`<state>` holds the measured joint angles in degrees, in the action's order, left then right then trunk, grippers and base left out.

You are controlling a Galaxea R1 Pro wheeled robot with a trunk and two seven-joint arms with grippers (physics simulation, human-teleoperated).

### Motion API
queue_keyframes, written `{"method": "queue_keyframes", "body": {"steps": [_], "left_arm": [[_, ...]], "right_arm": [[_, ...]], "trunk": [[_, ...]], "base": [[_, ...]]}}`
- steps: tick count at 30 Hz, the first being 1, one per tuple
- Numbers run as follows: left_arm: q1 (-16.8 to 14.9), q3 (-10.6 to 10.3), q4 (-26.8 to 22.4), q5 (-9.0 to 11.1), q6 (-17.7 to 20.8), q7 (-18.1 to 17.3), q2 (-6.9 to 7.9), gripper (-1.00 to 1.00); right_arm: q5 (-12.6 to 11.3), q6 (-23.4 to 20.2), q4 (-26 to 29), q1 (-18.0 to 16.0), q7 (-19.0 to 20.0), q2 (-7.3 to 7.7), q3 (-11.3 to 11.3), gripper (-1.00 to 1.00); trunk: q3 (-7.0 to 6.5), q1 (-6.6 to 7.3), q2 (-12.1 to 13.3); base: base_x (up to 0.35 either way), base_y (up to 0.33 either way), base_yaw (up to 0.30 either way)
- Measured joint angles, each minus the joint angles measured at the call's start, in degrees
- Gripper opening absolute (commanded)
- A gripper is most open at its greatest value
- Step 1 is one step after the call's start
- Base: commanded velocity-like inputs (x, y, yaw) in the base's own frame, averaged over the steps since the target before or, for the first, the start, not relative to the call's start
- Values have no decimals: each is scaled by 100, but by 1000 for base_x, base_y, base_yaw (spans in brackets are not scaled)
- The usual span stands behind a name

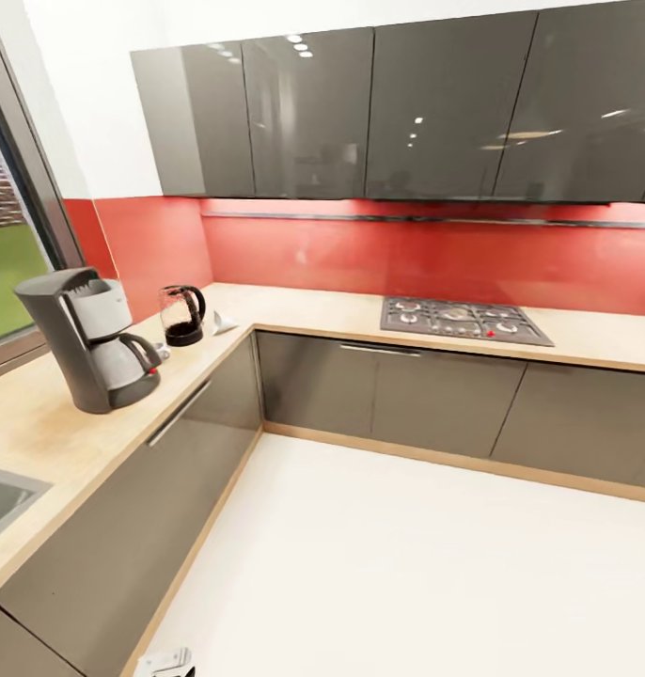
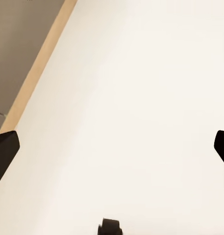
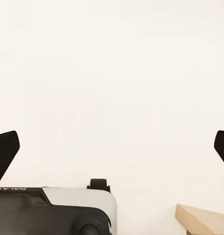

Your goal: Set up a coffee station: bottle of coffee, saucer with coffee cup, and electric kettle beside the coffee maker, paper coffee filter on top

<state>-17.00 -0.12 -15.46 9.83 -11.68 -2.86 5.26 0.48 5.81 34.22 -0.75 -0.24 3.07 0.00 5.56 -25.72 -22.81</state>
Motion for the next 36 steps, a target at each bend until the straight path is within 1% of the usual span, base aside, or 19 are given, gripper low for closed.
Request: {"method": "queue_keyframes", "body": {"steps": [10,18,22,28,36], "left_arm": [[0,5,81,1,-18,0,-2,100],[0,5,85,1,-21,0,0,100],[1,5,81,2,-21,0,0,100],[1,5,83,2,-21,0,-1,100],[0,5,87,1,-21,0,-5,100]], "right_arm": [[0,0,0,0,0,0,0,100],[0,1,-1,0,0,0,0,100],[-5,1,2,-1,0,0,0,100],[-8,1,6,-2,0,0,0,100],[6,9,8,0,7,3,8,100]], "trunk": [[0,0,0],[0,0,0],[0,0,0],[0,0,0],[0,0,0]], "base": [[333,-117,1],[336,-17,1],[336,-1,149],[336,-21,250],[337,-100,32]]}}
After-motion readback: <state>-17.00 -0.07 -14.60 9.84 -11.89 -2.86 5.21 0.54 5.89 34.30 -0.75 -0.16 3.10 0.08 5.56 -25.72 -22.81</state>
